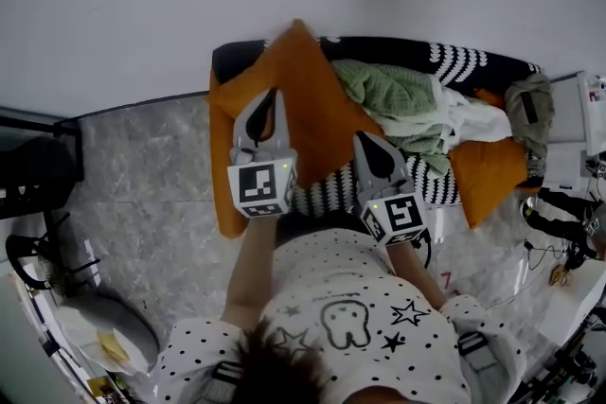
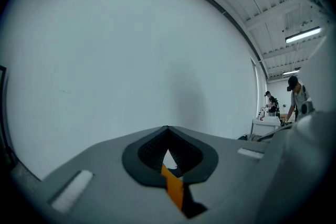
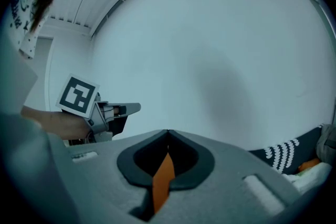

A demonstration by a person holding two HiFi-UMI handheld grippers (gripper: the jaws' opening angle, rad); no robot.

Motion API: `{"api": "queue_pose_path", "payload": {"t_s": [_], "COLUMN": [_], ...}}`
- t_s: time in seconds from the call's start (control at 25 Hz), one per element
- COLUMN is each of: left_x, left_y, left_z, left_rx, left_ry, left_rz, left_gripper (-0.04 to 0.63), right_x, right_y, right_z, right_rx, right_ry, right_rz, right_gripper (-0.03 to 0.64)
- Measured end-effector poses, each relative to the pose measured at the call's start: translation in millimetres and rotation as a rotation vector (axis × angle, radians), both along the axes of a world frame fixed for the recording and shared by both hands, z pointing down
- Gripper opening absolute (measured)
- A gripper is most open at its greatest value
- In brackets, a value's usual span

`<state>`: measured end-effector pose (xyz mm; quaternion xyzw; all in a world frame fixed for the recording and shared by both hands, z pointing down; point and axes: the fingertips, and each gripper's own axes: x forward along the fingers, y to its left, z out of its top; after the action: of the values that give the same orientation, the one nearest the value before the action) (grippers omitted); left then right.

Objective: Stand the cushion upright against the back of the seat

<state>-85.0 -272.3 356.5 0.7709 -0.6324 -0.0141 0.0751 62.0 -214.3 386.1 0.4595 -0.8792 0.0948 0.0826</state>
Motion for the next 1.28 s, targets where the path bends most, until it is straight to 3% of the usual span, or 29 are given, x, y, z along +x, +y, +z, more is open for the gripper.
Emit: {"api": "queue_pose_path", "payload": {"t_s": [0.36,1.28], "left_x": [-2.5,2.7], "left_y": [37.2,107.3], "left_z": [-29.6,-11.0], "left_rx": [0.048,-0.009], "left_ry": [-0.033,-0.011], "left_rz": [0.014,-0.002], "left_gripper": [0.0,-0.003], "right_x": [-2.1,4.5], "right_y": [2.3,12.1], "right_z": [-9.6,-18.3], "right_rx": [0.013,0.011], "right_ry": [-0.01,-0.024], "right_rz": [-0.017,-0.024], "right_gripper": [-0.002,-0.002]}}
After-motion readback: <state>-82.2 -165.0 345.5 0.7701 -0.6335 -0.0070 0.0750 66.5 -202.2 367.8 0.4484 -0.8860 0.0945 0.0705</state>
